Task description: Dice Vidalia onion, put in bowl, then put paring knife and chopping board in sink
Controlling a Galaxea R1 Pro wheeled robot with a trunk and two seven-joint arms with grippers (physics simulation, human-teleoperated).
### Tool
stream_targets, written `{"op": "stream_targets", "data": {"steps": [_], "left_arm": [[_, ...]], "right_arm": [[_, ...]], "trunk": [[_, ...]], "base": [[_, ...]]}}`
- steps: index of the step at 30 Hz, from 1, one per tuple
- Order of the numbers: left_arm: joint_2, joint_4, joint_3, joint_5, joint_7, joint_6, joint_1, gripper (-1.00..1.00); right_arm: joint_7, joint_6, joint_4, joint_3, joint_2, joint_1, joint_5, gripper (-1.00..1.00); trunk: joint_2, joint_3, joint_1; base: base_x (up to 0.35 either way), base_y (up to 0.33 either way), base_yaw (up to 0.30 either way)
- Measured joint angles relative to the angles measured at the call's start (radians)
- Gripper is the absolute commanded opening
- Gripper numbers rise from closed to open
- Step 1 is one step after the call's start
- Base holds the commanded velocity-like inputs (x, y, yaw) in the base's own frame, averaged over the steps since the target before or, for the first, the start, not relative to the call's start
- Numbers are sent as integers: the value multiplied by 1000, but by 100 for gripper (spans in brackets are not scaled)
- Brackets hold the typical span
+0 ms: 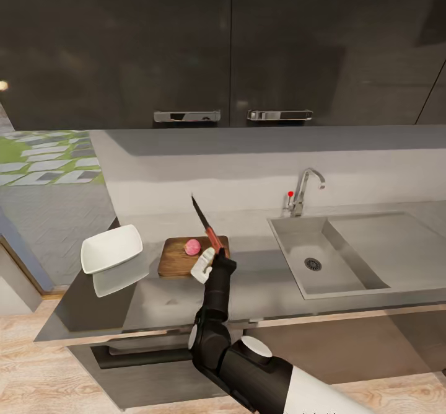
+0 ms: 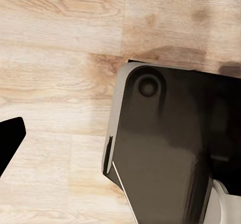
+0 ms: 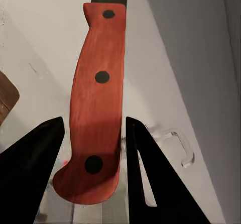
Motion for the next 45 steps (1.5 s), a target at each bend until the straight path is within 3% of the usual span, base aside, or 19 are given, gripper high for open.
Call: {"op": "stream_targets", "data": {"steps": [14, 17, 31, 45], "left_arm": [[0, -2, 0, 0, 0, 0, 0, 100], [0, -6, 0, 0, 0, 0, 0, 100], [0, -3, 0, 0, 0, 0, 0, 100], [0, -3, 0, 0, 0, 0, 0, 100]], "right_arm": [[265, 1, 125, -1, 0, -32, 31, -100], [291, -1, 130, 0, 0, -36, 47, -100], [298, -5, 125, -1, 0, -38, 62, -100], [295, -5, 126, 3, 0, -38, 60, -100]], "trunk": [[0, 0, 0], [0, 0, 0], [0, 0, 0], [0, 0, 0]], "base": [[0, 0, 0], [0, 0, 0], [7, 4, 0], [200, 160, 0]]}}
